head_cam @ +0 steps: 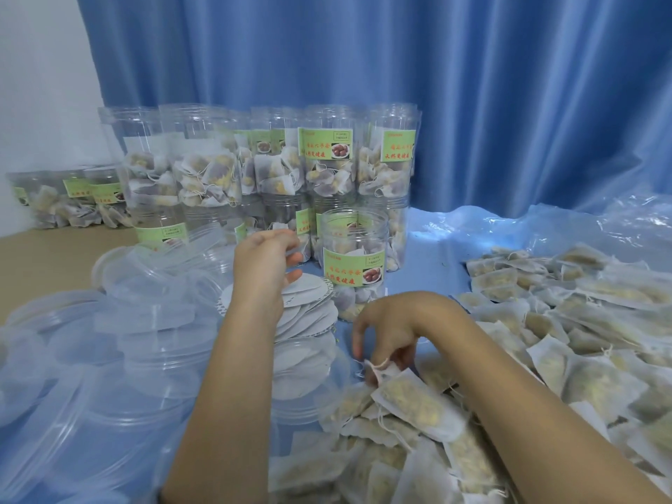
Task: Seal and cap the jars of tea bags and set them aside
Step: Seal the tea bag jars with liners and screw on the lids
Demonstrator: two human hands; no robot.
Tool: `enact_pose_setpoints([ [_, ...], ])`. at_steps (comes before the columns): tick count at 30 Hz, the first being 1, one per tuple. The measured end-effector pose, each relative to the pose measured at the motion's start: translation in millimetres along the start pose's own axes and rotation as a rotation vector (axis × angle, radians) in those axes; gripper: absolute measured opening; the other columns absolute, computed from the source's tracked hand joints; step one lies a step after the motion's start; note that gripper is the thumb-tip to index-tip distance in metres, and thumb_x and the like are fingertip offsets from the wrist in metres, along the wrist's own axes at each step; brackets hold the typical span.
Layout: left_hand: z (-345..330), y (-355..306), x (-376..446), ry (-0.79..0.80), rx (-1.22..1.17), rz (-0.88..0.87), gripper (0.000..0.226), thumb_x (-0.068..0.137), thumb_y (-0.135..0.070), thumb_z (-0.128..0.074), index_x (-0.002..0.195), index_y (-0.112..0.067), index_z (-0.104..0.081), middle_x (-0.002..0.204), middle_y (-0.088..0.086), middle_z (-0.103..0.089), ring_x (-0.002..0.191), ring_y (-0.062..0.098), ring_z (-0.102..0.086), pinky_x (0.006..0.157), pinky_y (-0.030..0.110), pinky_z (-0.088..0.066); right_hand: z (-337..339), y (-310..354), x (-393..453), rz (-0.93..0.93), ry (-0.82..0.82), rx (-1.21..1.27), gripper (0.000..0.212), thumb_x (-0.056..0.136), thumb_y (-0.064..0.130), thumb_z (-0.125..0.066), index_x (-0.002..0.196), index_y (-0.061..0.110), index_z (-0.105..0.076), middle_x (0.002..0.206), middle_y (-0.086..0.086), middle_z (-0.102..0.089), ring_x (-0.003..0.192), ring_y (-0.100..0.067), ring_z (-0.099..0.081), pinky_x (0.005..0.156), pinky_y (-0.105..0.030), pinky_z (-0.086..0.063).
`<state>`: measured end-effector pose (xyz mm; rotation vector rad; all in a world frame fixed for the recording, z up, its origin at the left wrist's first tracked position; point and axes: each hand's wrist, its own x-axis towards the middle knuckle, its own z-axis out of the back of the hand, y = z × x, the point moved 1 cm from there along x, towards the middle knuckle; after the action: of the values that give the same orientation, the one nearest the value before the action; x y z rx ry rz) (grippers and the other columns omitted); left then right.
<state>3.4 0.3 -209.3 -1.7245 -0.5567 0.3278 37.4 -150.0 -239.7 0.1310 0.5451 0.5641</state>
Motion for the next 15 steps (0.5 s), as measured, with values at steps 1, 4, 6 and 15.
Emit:
enact_pose_setpoints([
  [1,0,0,0,0.000,-0.002,0.002,0.013,0.086,-0.005,-0.057,0.079,-0.015,-0.059,0.071,-0.001,-0.058,0.061,0.010,-0.054,0.056,0.023,-0.047,3,-1,-1,0.044,-0.070,0.041,0.029,0.081,0.009,-0.068,0.109,0.018,-0.065,0.073,-0.002,-0.063,0.042,-0.006,-0.053,0.044,-0.016,-0.047],
  [4,1,-1,0,-0.007,-0.017,0.006,0.012,0.086,-0.005,-0.057,0.079,-0.015,-0.059,0.071,-0.001,-0.059,0.061,0.009,-0.054,0.056,0.023,-0.046,14,-4,-4,0.228,-0.356,0.245,0.024,0.078,0.009,-0.074,0.097,0.022,-0.071,0.068,0.004,-0.062,0.048,-0.002,-0.052,0.052,-0.017,-0.049],
  [6,3,-3,1,-0.020,-0.041,0.011,0.011,0.086,-0.005,-0.057,0.083,-0.014,-0.060,0.070,-0.001,-0.058,0.059,0.009,-0.054,0.055,0.021,-0.046,22,-2,-9,0.364,-0.655,0.481,0.020,0.075,0.011,-0.078,0.082,0.029,-0.072,0.061,0.013,-0.059,0.052,0.004,-0.051,0.056,-0.013,-0.046],
  [15,19,-10,5,-0.073,-0.099,0.013,0.009,0.085,-0.003,-0.056,0.090,-0.009,-0.061,0.069,0.000,-0.058,0.060,0.009,-0.053,0.056,0.020,-0.048,65,8,-8,0.306,-1.588,0.665,0.009,0.084,0.015,-0.067,0.086,0.023,-0.070,0.082,0.010,-0.070,0.078,-0.002,-0.063,0.070,-0.004,-0.040],
])
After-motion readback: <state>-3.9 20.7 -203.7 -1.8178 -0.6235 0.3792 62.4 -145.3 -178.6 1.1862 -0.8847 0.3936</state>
